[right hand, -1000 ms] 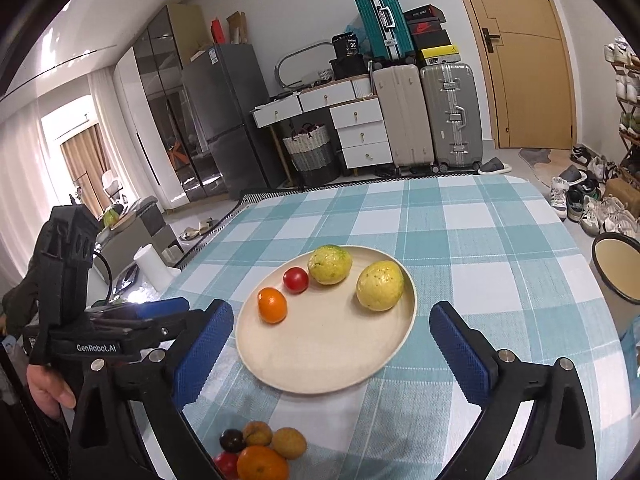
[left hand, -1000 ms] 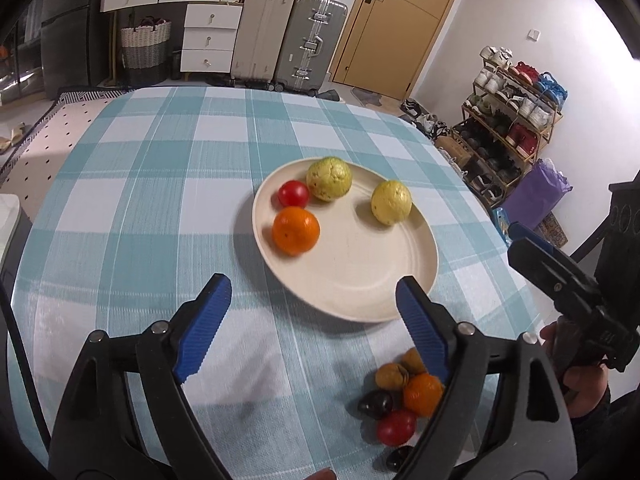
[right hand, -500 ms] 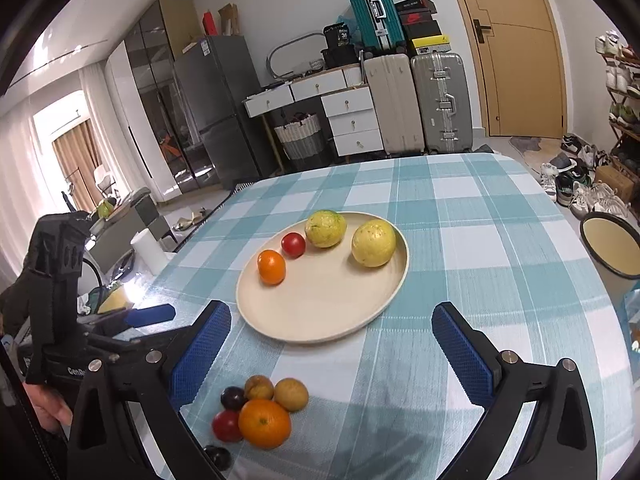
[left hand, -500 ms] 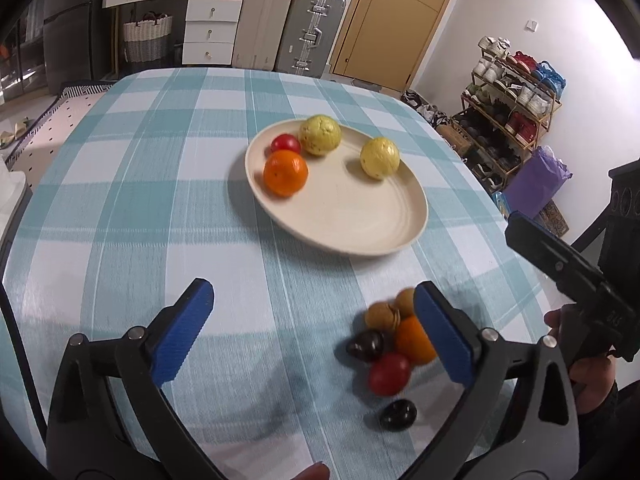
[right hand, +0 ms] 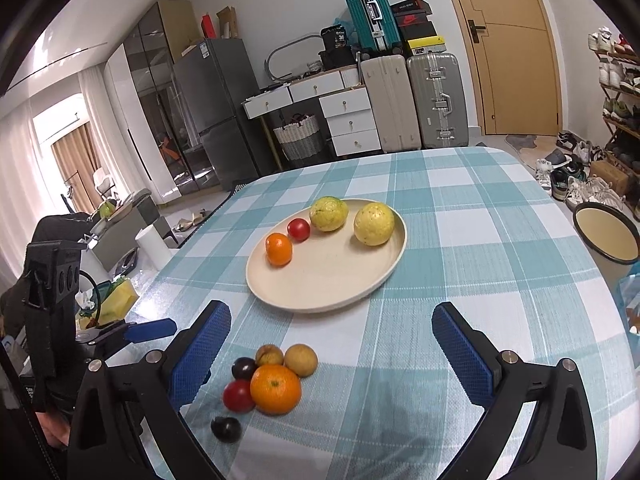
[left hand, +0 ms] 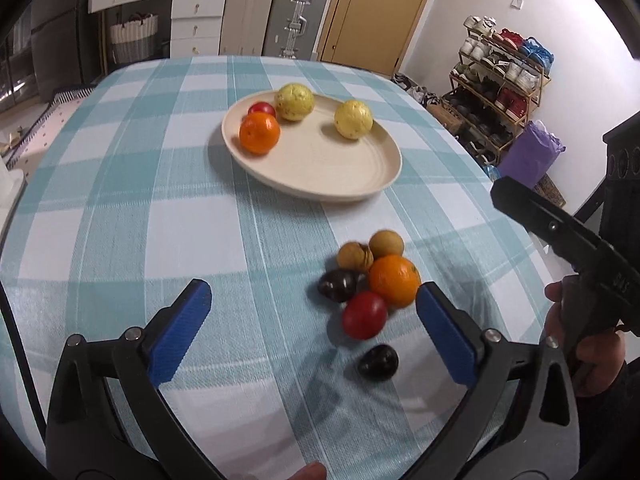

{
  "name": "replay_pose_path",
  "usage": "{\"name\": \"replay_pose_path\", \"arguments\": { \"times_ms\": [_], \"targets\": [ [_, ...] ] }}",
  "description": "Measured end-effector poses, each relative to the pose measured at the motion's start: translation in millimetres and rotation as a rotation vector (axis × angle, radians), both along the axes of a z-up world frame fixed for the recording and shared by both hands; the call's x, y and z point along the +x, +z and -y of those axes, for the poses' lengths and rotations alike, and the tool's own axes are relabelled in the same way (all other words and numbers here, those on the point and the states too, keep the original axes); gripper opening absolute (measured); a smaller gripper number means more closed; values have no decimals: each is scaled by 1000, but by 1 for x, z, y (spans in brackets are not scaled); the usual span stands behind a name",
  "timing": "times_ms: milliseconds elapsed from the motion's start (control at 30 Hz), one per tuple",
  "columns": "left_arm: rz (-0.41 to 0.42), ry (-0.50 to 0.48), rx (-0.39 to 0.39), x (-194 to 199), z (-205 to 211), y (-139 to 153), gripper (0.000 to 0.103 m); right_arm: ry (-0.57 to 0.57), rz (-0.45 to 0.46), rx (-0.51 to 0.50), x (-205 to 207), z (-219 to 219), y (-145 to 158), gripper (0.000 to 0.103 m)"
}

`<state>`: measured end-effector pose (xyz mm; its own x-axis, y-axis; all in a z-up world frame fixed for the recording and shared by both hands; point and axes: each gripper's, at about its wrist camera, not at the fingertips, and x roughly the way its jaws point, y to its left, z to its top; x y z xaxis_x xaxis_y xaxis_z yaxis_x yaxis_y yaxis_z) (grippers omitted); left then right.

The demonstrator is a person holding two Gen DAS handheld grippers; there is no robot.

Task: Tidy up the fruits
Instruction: 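Move both tools back toward the remaining fruit cluster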

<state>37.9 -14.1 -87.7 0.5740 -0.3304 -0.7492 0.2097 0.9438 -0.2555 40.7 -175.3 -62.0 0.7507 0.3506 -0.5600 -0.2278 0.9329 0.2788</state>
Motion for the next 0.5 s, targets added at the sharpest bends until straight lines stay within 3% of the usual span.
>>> {"name": "replay_pose_path", "arguments": {
  "times_ms": [267, 500],
  "targets": [
    [-39, -26, -19, -13, 5, -10, 102, -5, 1, -15, -15, 0, -1, 103],
    [-51, -77, 13, -23, 19, -15, 102, -5, -1, -8, -21, 0, -2, 103]
  ]
}}
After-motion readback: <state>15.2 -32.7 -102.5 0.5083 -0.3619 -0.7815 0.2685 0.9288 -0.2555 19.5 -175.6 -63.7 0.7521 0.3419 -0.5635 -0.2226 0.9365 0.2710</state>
